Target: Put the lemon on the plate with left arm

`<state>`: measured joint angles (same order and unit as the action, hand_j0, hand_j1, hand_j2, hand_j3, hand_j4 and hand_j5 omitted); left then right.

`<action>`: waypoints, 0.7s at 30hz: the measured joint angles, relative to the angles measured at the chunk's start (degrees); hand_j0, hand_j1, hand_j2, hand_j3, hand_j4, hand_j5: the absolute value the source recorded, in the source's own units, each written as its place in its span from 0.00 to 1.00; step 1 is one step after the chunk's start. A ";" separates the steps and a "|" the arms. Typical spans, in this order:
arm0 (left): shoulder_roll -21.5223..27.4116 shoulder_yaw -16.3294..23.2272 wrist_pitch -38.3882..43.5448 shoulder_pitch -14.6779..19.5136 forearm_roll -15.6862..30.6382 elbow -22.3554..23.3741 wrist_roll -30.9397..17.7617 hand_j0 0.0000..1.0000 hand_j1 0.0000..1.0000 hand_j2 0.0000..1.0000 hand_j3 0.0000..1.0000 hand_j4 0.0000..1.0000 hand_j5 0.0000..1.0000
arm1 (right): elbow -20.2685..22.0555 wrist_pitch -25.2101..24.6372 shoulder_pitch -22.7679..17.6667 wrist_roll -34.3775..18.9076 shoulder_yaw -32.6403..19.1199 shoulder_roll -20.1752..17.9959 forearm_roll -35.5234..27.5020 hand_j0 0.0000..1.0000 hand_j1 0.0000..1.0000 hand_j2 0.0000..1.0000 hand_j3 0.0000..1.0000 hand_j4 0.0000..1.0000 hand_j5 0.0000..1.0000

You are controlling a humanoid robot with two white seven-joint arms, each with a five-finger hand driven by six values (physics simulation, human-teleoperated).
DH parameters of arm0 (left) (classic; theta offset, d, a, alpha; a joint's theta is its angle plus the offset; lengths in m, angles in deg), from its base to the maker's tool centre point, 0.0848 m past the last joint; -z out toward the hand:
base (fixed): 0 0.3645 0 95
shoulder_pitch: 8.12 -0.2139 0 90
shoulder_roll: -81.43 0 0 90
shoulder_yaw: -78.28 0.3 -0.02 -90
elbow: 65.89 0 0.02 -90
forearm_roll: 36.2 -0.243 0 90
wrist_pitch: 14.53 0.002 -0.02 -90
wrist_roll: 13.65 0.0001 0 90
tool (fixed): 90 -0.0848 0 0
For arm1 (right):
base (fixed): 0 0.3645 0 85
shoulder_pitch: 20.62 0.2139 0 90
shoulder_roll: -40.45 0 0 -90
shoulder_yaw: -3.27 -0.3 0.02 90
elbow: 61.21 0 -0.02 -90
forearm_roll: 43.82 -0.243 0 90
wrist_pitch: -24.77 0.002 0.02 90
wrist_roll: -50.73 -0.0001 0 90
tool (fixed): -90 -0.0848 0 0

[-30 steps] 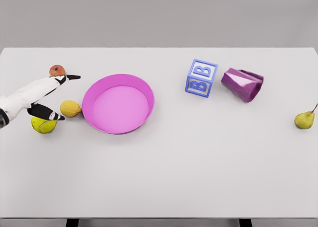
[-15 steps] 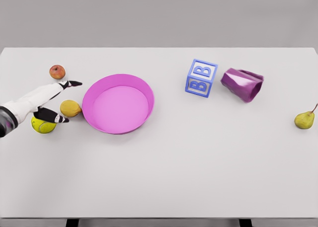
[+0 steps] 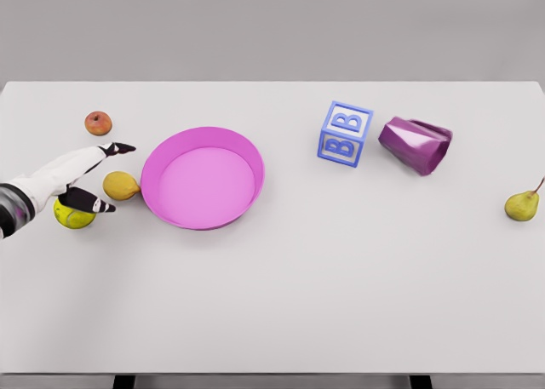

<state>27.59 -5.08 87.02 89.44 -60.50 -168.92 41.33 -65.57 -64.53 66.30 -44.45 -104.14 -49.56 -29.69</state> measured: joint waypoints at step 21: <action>-1.32 1.24 0.21 0.35 -1.41 2.57 0.00 0.88 0.88 0.88 0.88 0.88 0.88 | 0.01 0.00 0.00 0.00 -0.01 0.00 0.00 1.00 1.00 1.00 1.00 1.00 1.00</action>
<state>26.26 -3.83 87.23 89.79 -61.92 -166.35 41.33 -65.55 -64.53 66.30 -44.45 -104.15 -49.56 -29.68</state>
